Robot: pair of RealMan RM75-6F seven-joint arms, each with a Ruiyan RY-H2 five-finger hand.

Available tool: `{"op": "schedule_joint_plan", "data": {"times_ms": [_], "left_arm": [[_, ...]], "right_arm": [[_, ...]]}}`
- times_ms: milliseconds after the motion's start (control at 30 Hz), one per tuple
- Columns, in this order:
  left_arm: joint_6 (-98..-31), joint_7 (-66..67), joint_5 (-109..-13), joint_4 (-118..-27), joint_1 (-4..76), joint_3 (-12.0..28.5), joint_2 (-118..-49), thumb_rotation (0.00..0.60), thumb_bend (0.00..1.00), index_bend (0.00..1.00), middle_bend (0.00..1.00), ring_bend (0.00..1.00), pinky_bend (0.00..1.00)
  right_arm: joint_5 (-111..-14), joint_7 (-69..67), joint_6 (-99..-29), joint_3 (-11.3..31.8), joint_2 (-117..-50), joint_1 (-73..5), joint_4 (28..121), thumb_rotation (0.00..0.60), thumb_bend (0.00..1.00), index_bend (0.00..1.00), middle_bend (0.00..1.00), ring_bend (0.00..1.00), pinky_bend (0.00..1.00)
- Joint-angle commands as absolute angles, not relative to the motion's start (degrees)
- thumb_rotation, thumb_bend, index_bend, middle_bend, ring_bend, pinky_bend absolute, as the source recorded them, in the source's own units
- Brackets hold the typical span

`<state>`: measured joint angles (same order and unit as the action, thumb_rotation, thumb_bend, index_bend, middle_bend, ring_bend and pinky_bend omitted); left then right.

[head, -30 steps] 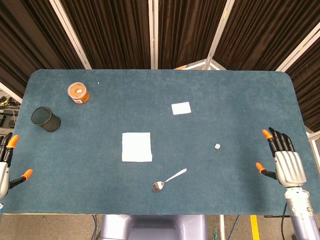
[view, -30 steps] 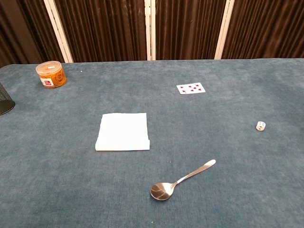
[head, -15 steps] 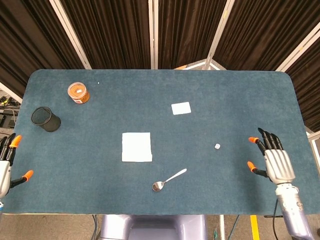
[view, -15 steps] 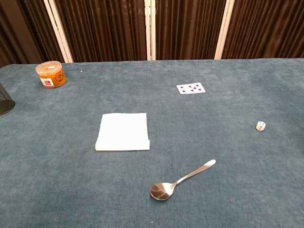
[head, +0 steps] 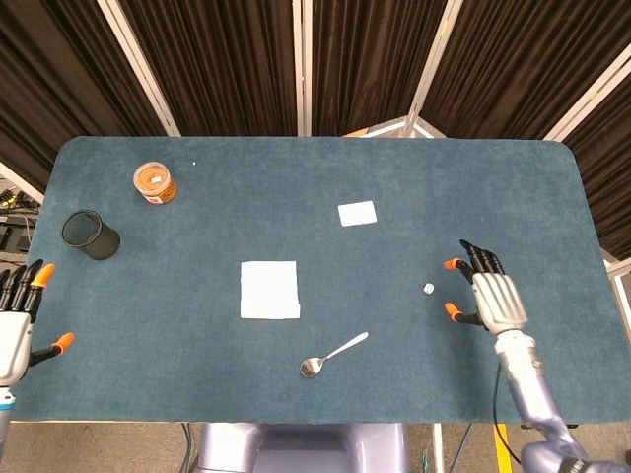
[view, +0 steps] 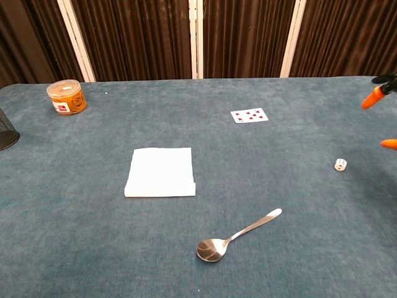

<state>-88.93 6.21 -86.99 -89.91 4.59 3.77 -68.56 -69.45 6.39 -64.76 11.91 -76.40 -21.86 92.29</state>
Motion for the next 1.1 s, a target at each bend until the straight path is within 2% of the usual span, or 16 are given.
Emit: {"op": "schedule_joint_plan", "data": {"times_ms": [33, 300, 500, 1100], "left_arm": [[-88.53, 6.28, -87.01, -89.73, 4.83, 3.67, -68.69, 0.6, 0.04, 0.0, 0.0, 0.0, 0.0], [-88.54, 5.79, -86.71, -89.34, 4.81, 3.77, -68.78, 0.6, 0.04, 0.0, 0.0, 0.0, 0.0], [-88.04, 5.85, -86.59, -88.87, 4.86, 3.48, -68.88, 0.6, 0.04, 0.0, 0.0, 0.0, 0.0], [-87.18, 5.48, -86.33, -87.98, 5.17, 3.28, -69.29, 0.6, 0.04, 0.0, 0.0, 0.0, 0.0]], "right_arm": [[-64.79, 8.68, -62.51, 13.36, -79.67, -23.99, 90.26, 0.6, 0.17, 0.32, 0.02, 0.0, 0.0], [-60.18, 10.3, -60.48, 13.82, -84.94, -26.33, 85.85, 0.6, 0.17, 0.32, 0.02, 0.0, 0.0], [-56.79, 12.05, -58.52, 13.99, -88.44, -28.18, 82.07, 0.6, 0.17, 0.36, 0.05, 0.0, 0.0], [-43.39, 23.02, -61.06, 16.13, -95.07, -31.21, 77.21, 0.6, 0.22, 0.43, 0.07, 0.0, 0.0]]}}
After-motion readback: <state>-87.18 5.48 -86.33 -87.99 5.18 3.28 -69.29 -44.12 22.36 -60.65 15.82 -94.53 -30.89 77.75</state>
